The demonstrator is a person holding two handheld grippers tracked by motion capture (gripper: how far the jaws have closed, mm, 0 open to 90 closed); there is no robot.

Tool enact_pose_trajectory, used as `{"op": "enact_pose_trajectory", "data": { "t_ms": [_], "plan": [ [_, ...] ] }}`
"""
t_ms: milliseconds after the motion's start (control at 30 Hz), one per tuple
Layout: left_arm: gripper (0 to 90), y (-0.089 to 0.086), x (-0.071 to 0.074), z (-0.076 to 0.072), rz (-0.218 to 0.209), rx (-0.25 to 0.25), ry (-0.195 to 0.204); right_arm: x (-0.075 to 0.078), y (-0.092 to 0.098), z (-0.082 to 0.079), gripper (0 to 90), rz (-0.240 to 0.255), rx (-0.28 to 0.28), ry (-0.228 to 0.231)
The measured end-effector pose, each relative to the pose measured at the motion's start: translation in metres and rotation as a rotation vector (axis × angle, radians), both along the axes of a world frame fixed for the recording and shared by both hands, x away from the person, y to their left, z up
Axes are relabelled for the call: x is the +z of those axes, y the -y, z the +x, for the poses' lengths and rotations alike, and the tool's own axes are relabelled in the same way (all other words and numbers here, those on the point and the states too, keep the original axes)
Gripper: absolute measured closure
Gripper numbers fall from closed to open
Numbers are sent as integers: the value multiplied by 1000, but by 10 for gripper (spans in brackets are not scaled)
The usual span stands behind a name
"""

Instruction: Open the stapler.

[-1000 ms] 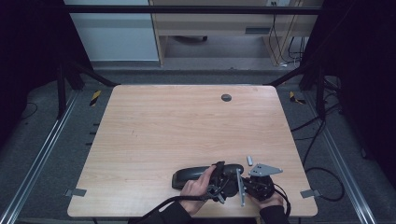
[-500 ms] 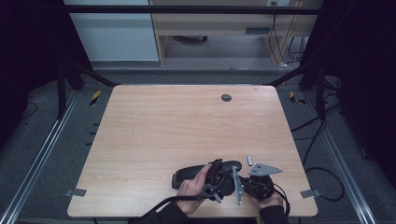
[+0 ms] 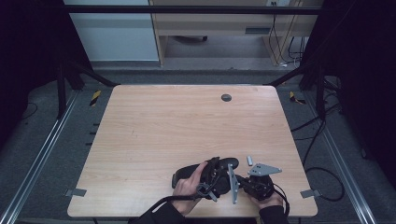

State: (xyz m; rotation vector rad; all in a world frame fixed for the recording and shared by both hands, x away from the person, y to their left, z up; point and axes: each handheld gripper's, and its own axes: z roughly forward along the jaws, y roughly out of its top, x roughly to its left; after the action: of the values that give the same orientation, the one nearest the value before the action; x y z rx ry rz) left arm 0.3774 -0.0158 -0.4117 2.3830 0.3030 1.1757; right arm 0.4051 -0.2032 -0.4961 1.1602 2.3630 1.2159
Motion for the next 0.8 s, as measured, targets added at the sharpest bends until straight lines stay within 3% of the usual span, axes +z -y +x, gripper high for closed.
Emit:
{"op": "enact_pose_trajectory", "data": {
  "t_ms": [500,800],
  "plan": [
    [573,-20,17,-1,-97,27,-7,0,-1,0,900,-9,-5,5],
    [576,-28,22,-3,-134,39,-6,0,-1,0,900,-9,-6,4]
  ]
}}
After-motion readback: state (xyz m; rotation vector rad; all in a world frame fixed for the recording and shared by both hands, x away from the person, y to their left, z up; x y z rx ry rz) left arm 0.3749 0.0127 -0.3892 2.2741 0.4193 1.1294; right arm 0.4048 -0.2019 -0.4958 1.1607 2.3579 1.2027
